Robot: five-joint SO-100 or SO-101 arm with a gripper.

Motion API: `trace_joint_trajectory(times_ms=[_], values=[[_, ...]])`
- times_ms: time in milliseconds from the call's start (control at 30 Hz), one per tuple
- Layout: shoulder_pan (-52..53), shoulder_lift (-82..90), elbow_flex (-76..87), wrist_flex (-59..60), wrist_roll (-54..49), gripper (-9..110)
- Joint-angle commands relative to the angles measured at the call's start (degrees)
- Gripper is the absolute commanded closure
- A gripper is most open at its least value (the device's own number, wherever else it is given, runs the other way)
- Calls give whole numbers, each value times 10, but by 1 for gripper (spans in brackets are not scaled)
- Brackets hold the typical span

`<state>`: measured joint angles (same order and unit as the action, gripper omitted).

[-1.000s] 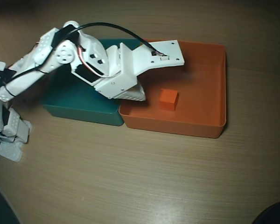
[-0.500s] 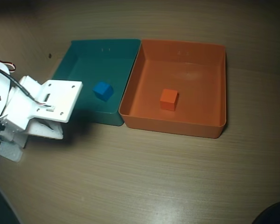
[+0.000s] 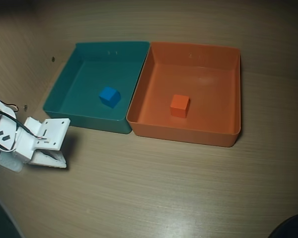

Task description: Grasp a cube and put it in the box.

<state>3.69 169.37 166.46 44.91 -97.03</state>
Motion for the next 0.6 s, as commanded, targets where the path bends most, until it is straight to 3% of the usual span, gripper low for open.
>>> trace_joint_trajectory(times_ms=[0, 267, 567], values=[[-1, 67, 28, -15, -3, 107], [-1, 224, 151, -17, -11, 107], [-2, 229, 154, -12, -9, 107]])
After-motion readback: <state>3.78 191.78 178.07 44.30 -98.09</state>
